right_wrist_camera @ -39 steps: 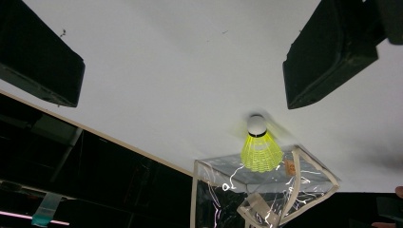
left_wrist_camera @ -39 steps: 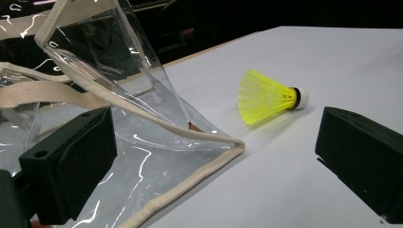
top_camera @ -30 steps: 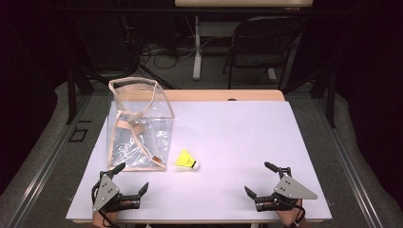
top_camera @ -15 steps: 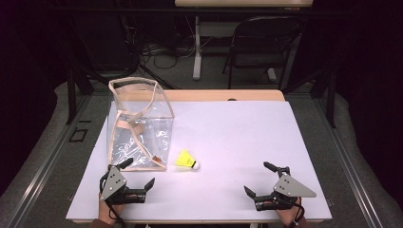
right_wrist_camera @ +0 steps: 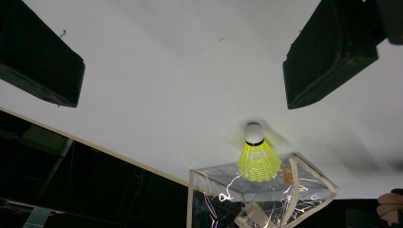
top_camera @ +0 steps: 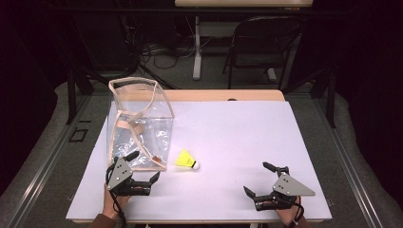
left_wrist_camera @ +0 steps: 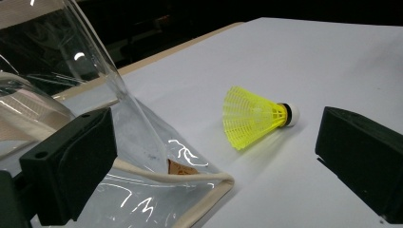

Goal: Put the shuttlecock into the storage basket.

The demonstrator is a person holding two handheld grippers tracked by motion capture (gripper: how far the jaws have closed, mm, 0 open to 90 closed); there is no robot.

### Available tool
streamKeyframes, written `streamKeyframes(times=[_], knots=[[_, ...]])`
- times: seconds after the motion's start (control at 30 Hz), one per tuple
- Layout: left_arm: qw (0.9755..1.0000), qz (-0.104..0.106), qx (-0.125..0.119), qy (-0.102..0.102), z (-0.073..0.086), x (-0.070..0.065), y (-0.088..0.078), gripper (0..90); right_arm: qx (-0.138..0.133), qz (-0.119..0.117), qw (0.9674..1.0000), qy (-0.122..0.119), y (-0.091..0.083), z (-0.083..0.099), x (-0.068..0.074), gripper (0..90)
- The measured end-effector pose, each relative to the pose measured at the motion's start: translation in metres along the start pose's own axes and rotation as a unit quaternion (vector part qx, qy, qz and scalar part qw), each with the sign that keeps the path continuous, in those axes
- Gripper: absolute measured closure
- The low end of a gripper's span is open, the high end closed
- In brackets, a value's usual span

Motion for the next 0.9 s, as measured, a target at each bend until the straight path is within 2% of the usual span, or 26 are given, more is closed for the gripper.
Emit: streamKeyframes(times=[0.37,0.57,0.73,0.9], knots=[[0.9998,0.004,0.020,-0.002,-0.006,0.001,0.011,0.0,0.004,-0.001,1.0000,0.008,0.001,0.001,-0.002,0.0],[0.9993,0.010,0.034,0.007,-0.011,-0.001,0.019,0.0,0.005,-0.002,1.0000,0.007,0.001,0.001,-0.002,0.0],[0.9984,0.021,0.049,0.019,-0.014,-0.003,0.024,0.0,0.006,-0.002,1.0000,0.007,0.002,0.002,-0.002,0.0],[0.9972,0.038,0.061,0.020,-0.016,-0.003,0.030,0.0,0.006,-0.002,1.0000,0.006,0.002,0.002,-0.002,0.0]])
Point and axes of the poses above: each handheld gripper's, and its own axes: y roughly forward along the jaws, z roughly out of its underside, x roughly to its left, the point moved 1 cm from there along y, roughly forward along the jaws, and after that the axes turned 4 degrees about -y, right-handed, at the moved point
